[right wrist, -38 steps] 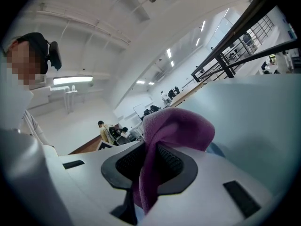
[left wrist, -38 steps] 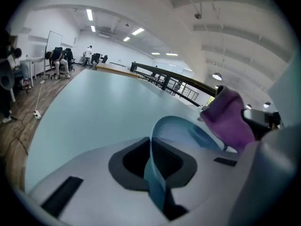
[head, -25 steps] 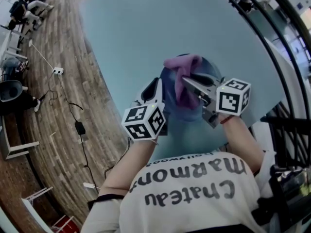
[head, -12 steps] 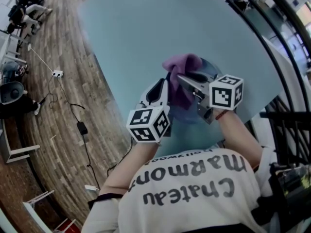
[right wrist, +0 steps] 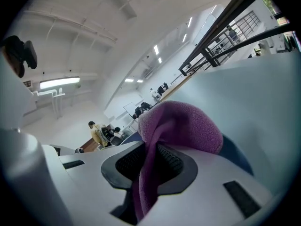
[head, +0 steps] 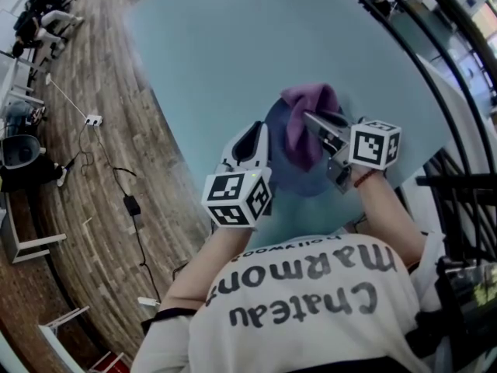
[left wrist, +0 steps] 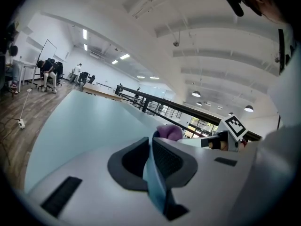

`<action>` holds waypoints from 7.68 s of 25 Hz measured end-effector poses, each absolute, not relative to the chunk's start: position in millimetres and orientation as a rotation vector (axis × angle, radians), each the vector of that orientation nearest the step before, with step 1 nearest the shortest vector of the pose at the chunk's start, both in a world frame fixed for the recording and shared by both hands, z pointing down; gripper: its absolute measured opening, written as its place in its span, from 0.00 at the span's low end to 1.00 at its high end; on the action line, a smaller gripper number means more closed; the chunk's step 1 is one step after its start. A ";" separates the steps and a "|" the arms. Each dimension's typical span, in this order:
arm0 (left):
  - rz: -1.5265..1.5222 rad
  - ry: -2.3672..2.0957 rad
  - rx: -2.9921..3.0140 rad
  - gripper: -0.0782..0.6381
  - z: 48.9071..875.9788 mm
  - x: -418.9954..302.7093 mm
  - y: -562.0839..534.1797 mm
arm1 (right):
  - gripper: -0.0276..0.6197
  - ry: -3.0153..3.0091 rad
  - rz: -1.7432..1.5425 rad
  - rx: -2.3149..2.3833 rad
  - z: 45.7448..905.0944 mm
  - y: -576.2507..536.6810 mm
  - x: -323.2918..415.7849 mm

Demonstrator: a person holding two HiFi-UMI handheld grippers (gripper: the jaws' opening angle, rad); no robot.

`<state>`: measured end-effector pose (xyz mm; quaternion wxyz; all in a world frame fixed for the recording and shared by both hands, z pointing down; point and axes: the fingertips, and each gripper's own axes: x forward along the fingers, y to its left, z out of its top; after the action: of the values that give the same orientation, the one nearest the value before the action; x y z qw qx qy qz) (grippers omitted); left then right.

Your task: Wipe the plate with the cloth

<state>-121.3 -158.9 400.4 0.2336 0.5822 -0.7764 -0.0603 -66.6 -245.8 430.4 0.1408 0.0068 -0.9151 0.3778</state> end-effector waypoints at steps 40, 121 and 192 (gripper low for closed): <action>-0.159 -2.149 1.588 0.14 401.7 -113.8 -170.9 | 0.18 -2.612 1.124 -0.211 416.6 -198.8 -78.0; -0.149 -2.207 1.512 0.14 397.8 -119.4 -147.0 | 0.18 -2.361 1.016 0.157 482.8 -218.5 -11.9; -0.114 -1.767 1.696 0.13 445.7 -134.0 -102.3 | 0.18 -2.313 0.972 0.320 497.0 -136.7 -20.6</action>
<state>-134.0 -102.3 445.7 0.3381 0.6511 -0.6781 -0.0437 -20.6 -136.7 497.0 0.3012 0.1205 -0.8720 0.3665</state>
